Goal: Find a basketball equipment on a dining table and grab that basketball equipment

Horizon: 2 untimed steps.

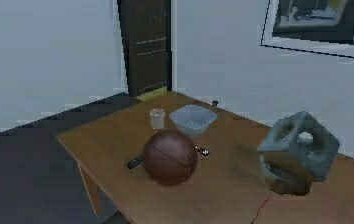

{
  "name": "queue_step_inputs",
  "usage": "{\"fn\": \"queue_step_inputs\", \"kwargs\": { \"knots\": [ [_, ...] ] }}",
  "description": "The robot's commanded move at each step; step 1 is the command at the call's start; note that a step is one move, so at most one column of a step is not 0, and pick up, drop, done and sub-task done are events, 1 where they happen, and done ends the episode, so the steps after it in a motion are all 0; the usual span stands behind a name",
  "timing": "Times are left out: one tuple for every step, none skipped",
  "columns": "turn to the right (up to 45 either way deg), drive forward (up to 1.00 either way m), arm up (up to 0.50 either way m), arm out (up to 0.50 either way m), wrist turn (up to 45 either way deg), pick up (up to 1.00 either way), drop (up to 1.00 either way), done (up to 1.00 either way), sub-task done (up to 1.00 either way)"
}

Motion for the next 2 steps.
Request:
{"fn": "queue_step_inputs", "kwargs": {
  "knots": [
    [45.0, 0.00, 0.00, 0.00, 0.0, 0.00, 0.00, 0.00, 0.00],
    [45.0, 0.00, 0.00, 0.00, 0.0, 0.00, 0.00, 0.00, 0.00]
  ]
}}
